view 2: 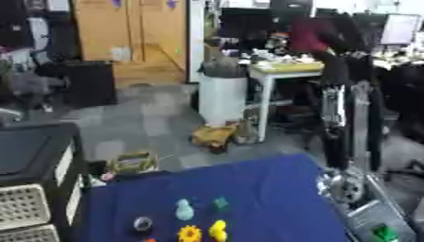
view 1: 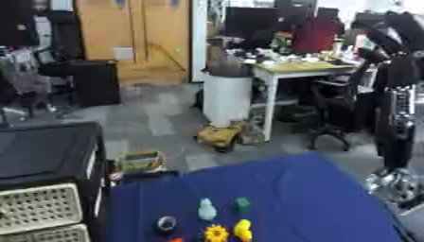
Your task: Pick up objects from table and place into drawer.
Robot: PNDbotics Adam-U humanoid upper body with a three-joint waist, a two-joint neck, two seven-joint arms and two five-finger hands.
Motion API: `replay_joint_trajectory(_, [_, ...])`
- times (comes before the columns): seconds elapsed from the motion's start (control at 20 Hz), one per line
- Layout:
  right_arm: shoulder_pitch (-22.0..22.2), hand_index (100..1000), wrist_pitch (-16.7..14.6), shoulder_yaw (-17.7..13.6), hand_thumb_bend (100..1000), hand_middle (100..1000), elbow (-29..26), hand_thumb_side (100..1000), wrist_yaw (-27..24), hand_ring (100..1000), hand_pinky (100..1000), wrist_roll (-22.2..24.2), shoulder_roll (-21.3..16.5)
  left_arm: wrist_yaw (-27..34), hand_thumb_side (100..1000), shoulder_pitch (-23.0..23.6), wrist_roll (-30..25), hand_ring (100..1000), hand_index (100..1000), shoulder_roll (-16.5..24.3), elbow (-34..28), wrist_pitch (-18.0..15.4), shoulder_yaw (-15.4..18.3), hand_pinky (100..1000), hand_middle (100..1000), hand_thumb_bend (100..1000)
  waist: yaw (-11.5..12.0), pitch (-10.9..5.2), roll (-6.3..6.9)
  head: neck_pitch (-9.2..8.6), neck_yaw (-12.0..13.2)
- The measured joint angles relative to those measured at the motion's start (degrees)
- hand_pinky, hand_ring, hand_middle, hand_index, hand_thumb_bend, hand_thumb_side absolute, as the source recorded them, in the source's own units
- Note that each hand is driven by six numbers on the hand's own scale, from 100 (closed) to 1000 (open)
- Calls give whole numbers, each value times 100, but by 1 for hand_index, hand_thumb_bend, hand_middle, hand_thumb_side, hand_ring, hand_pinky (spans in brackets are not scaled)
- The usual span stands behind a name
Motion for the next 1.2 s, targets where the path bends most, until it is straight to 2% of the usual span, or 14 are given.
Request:
replay_joint_trajectory(0.15, [24,967,76,-16,100,868,0,1000,123,817,715,-97,25,-443,1000,3,206,794,958,-2,0,353,53,635,821,100,5,23,16,632,453])
replay_joint_trajectory(0.25, [64,962,149,-15,100,859,0,1000,236,813,715,-159,44,-734,1000,3,368,826,960,-2,0,522,60,656,824,100,7,54,40,979,648])
replay_joint_trajectory(0.3, [71,959,190,-10,100,859,0,1000,292,813,721,-168,64,-859,1000,3,438,849,961,-2,0,588,60,680,826,100,10,75,56,1124,726])
replay_joint_trajectory(0.35, [72,957,232,-5,100,859,0,1000,339,818,740,-164,72,-970,1000,2,497,898,963,-2,0,645,59,742,830,100,14,95,74,1251,794])
replay_joint_trajectory(0.5, [88,958,328,24,100,865,0,1000,391,840,770,-123,117,-1188,1000,0,582,893,958,-2,0,778,33,741,844,100,20,162,115,1524,958])
replay_joint_trajectory(0.7, [121,947,378,25,100,856,0,1000,421,838,767,-80,167,-1392,1000,-5,454,766,925,3,0,946,4,611,816,100,22,288,149,1706,1044])
replay_joint_trajectory(0.85, [135,944,397,23,100,846,0,1000,423,825,753,-127,168,-1615,1000,-47,382,625,888,32,0,1125,3,476,738,100,4,369,158,1708,1045])
replay_joint_trajectory(0.9, [149,944,400,22,100,845,0,1000,423,823,754,-152,168,-1725,1000,-67,383,610,882,75,0,1211,5,460,719,100,-4,396,158,1707,1043])
replay_joint_trajectory(1.0, [170,943,405,18,100,844,0,1000,423,820,754,-202,168,-2030,1000,-118,377,552,861,186,0,1417,8,402,626,100,-29,443,158,1700,1037])
replay_joint_trajectory(1.1, [184,942,414,3,100,841,0,1000,429,816,753,-250,166,-2451,1000,-185,307,455,846,353,0,1686,11,298,528,100,-34,487,158,1676,1035])
replay_joint_trajectory(1.2, [227,941,418,-13,100,839,0,1000,446,813,751,-301,163,-2925,1000,-270,112,306,815,564,0,1989,11,128,437,100,-48,532,159,1636,1036])
